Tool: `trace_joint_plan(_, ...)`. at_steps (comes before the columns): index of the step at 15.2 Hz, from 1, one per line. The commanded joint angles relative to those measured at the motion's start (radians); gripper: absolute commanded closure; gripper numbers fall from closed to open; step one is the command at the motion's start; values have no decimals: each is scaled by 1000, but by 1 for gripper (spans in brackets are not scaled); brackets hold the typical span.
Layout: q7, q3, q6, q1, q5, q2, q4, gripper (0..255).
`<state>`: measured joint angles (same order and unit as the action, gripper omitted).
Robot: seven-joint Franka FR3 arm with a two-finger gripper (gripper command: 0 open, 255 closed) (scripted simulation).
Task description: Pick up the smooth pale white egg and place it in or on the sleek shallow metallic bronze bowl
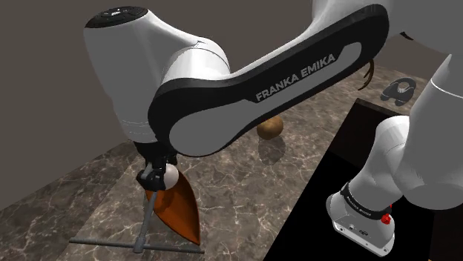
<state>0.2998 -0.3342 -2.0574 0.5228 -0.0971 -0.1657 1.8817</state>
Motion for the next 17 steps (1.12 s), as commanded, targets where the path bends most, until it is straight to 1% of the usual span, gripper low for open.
trace_joint_plan(1,5,1,-26,1,-5,-11,15,255)
trace_joint_plan(7,18,5,-103,4,-23,-45,60,255)
trace_joint_plan(15,18,5,-103,4,-23,-45,60,255)
trace_joint_plan(16,18,5,-103,4,-23,-45,60,0)
trace_joint_plan(17,18,5,-103,4,-23,-45,60,0)
